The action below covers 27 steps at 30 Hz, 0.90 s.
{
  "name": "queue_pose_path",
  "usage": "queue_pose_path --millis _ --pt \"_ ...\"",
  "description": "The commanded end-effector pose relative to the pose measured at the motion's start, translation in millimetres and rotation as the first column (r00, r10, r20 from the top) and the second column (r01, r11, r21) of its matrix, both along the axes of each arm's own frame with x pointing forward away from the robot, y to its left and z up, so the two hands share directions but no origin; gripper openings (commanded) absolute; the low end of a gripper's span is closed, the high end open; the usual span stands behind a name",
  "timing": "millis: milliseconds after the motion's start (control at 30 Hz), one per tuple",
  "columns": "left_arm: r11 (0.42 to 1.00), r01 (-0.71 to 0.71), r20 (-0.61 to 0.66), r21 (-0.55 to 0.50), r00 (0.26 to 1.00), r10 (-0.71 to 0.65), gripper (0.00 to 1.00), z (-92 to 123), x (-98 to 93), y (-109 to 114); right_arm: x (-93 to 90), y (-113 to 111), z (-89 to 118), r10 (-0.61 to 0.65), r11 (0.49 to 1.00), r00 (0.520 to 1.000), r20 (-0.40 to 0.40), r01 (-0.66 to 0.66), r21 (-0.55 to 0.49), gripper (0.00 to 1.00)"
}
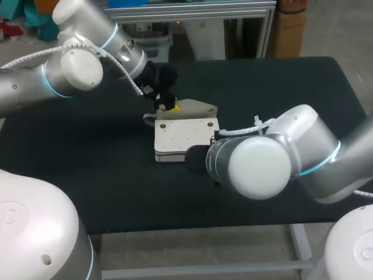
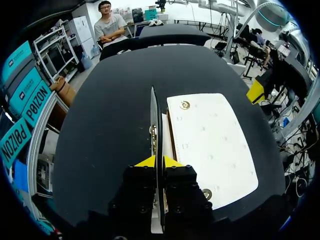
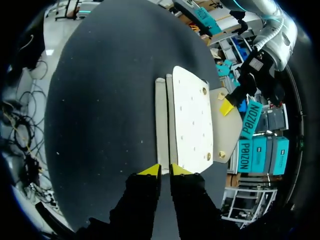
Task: Pick up the bag, open it, inspect its contents, close it, and place it on the opposite side
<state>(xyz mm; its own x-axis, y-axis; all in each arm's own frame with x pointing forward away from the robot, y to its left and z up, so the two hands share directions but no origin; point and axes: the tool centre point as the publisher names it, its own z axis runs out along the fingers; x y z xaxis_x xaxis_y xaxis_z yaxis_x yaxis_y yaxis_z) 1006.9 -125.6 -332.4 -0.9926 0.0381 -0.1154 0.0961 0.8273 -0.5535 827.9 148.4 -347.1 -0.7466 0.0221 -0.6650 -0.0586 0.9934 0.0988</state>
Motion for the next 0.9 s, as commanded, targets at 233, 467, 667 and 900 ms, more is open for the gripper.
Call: queue_pose_path --millis 233,467,667,900 --pt "0.998 0.058 0.02 0.008 0.998 -0.058 0.0 -8 4.2 -4 13.5 -7 -17 0.015 0.997 0.976 0.218 -0.032 0.074 0.4" --pt "0.997 0.072 0.011 0.009 0.997 -0.072 0.0 -13 3.2 -5 24.8 -3 -23 0.012 0.995 0.969 0.245 -0.036 0.094 0.37" --pt "0.996 0.085 0.006 0.01 0.996 -0.086 0.0 -15 3.3 -6 33.1 3 -28 0.014 0.994 0.968 0.25 -0.041 0.103 0.35" --pt "0.993 0.116 0.004 0.023 0.993 -0.116 0.0 -19 0.8 -8 40.6 6 -28 0.014 0.994 0.963 0.269 -0.043 0.105 0.33"
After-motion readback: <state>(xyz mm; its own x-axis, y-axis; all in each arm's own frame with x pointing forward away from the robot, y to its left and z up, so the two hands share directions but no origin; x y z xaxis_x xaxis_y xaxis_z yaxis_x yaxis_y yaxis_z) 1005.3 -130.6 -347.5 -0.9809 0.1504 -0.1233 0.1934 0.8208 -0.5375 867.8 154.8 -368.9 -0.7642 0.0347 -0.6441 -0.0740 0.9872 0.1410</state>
